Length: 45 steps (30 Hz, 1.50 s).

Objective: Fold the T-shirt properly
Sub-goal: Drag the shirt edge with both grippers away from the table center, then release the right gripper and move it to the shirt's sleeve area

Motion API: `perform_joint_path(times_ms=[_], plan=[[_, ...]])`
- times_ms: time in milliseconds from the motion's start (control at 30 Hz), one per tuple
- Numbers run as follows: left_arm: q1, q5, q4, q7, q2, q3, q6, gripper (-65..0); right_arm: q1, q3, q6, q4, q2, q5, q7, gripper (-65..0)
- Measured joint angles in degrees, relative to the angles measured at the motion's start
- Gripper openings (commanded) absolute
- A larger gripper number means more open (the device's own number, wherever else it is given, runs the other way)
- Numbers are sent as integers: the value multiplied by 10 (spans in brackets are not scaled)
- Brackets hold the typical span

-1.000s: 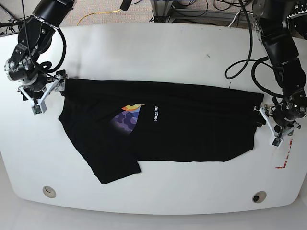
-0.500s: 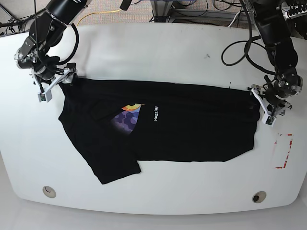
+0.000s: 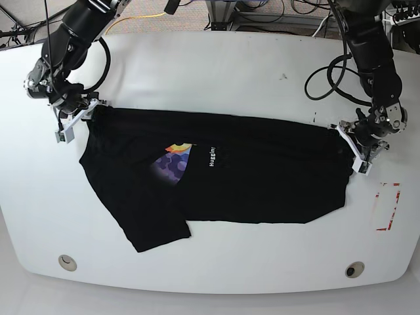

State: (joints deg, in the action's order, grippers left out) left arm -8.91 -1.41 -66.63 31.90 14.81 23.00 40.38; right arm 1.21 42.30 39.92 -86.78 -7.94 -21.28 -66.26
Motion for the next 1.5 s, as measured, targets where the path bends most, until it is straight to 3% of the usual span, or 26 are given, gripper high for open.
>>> perform_joint_path(times_ms=[200,467,800,867,967,1067,1133,1267,1500], plan=[[46,-14,-34,6,16,0,3,-560,-23,-4,3,-18,-14,-13,-32,-525],[173,-10,-179,47,18,3,2,-557,-76,-4,2,-91,-31,-15,-77,-522],[323,-10,-302,50,23,20,5,-556,-169,-4,3,-155,-69,-19,-79,-514],[343,-11,-312,52,23,32,6,-554,-183,-4,2,-163,-74,-12,-79,-476],[365,12,-320,64,24,66,-2,-524,-196,1,1,-166,-81,1,-83,-301],[367,18,-320,75,27,73,-5,-428,-198,1,0,-187,-78,0,-89,-128],[364,18,-320,73,26,75,-5,-368,-204,1,1,-219,-75,-8,-84,-75],[364,9,-322,74,12,93,-6,-319,-205,0,1,-273,-50,-20,-85,-94],[361,6,-331,100,10,96,-5,-315,-198,-110,0,-276,-41,-168,-99,-182]])
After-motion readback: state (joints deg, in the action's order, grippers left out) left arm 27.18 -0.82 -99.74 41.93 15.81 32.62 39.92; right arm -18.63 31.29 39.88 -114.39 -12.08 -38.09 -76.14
